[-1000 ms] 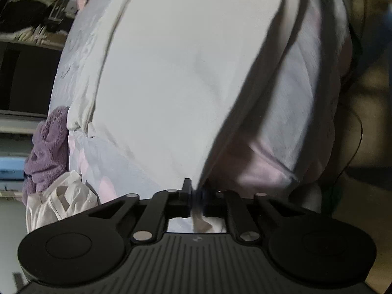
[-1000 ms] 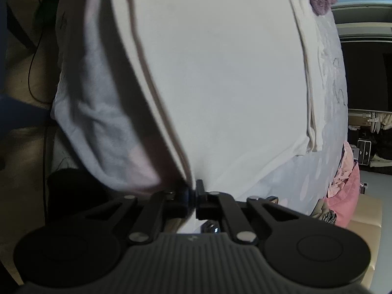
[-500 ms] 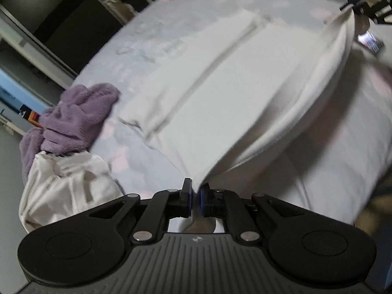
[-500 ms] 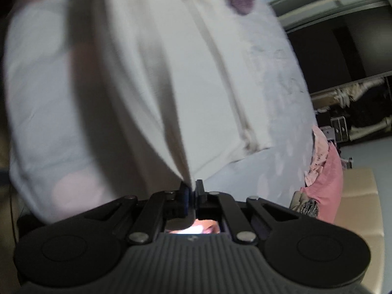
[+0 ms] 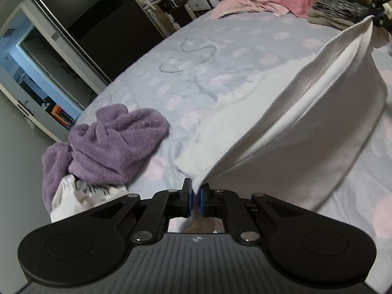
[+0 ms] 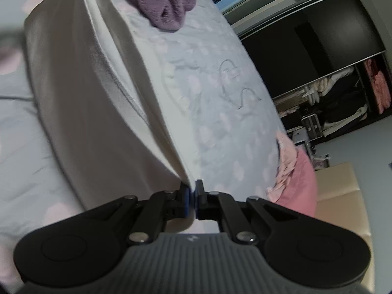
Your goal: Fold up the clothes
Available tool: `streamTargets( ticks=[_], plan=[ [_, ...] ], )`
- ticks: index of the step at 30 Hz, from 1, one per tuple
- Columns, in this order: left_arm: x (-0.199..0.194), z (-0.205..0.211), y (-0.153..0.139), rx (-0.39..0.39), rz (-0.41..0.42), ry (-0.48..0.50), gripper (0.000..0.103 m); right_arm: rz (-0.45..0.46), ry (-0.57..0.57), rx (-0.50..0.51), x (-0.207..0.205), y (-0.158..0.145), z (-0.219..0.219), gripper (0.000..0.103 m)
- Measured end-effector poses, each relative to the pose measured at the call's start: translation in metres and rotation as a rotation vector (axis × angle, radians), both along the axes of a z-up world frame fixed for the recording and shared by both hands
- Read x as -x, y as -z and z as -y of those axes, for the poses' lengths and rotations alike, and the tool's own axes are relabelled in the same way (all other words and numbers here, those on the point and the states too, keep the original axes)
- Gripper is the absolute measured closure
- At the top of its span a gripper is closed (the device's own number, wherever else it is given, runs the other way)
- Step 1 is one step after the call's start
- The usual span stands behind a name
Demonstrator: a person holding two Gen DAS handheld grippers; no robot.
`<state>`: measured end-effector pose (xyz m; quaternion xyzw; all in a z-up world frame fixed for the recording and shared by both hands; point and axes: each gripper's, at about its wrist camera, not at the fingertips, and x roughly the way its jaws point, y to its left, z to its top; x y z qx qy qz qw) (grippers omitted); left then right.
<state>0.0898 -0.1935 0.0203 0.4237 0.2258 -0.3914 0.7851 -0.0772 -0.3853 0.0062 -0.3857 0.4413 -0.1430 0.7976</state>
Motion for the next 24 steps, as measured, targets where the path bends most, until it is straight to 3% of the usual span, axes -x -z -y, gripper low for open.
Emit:
streamTargets(
  ticks=[10,24],
  plan=[
    [-0.065,0.05,0.015,0.004,0.0,-0.047,0.099,0.049,0.047,-0.005,-0.069,0.002,0.056,0.099],
    [-0.101,0.08,0.087,-0.069,-0.049,-0.053,0.099,-0.002,0.071,-0.063,-0.112,0.07,0.092,0.099]
  ],
)
